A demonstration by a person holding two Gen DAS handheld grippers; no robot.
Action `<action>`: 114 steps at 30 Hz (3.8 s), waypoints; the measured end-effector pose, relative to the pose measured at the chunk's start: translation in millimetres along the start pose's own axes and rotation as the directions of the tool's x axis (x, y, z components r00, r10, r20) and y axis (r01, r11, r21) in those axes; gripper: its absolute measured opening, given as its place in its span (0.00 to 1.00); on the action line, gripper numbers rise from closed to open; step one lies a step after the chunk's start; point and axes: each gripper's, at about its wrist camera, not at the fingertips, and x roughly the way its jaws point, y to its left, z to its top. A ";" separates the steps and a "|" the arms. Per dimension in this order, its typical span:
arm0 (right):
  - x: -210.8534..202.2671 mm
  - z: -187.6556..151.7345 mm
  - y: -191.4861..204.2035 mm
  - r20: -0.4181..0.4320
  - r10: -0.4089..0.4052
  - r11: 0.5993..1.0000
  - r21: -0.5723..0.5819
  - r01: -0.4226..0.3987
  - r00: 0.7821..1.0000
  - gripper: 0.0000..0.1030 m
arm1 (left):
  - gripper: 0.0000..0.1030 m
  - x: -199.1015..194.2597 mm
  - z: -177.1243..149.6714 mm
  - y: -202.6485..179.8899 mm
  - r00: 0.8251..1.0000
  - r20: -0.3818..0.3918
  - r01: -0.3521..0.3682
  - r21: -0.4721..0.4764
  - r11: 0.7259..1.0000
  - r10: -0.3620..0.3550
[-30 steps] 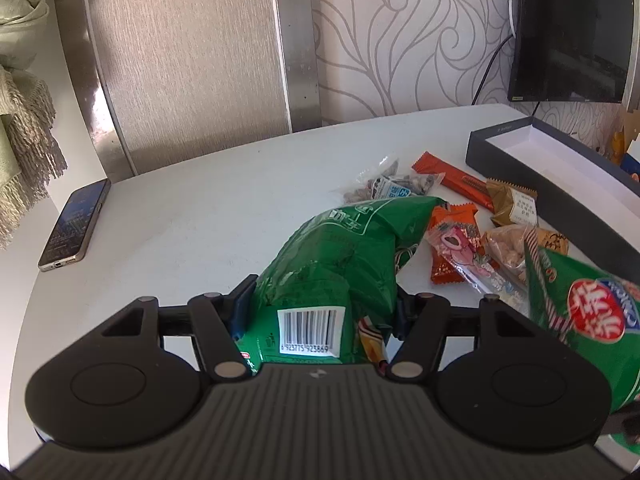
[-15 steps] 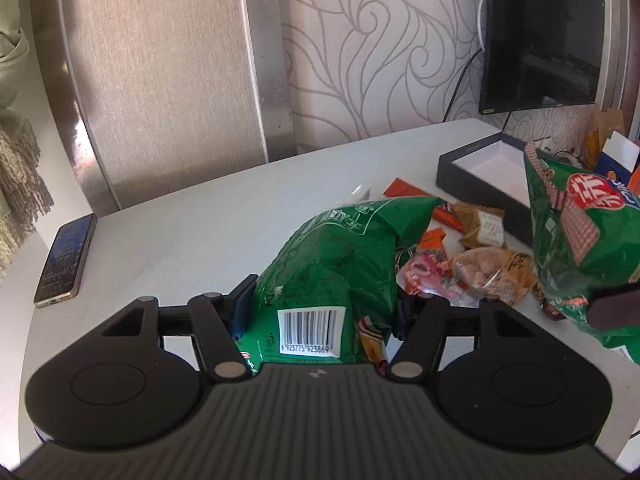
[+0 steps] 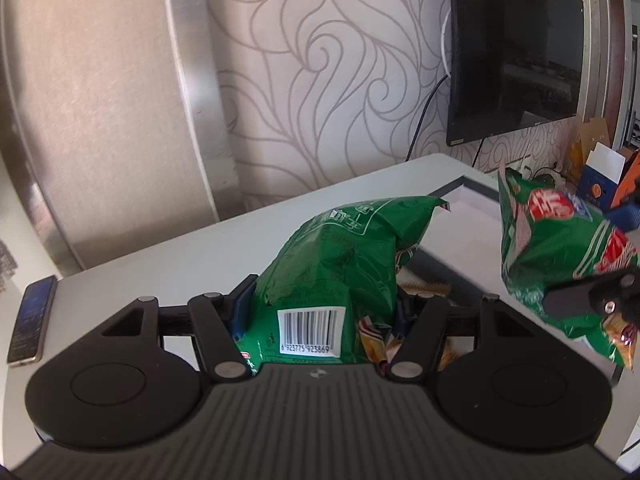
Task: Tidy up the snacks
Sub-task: 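Lower green barcode bag into black box with left tool while right tool carries shrimp bag over it, then open right tool to drop shrimp chip bag into black box, then grasp brown-gold wrapped chocolate with right tool while left tool reaches pink lollipop packet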
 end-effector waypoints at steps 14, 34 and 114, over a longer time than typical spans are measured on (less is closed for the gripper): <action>8.4 -20.4 -99.4 -0.077 -0.041 0.999 -0.024 0.039 0.996 0.66 | 0.66 89.9 47.1 -106.1 0.998 -0.001 0.056 -0.006 0.998 -0.056; 11.1 -31.1 -113.7 -0.105 -0.013 0.999 -0.041 0.009 0.994 0.66 | 0.93 120.5 48.4 -138.8 0.999 0.027 0.034 0.131 0.991 -0.038; -70.6 -53.5 -12.1 0.098 -0.156 0.985 0.092 0.147 0.983 0.68 | 0.98 -72.4 -98.7 -72.8 0.990 -0.060 0.137 0.201 0.970 -0.127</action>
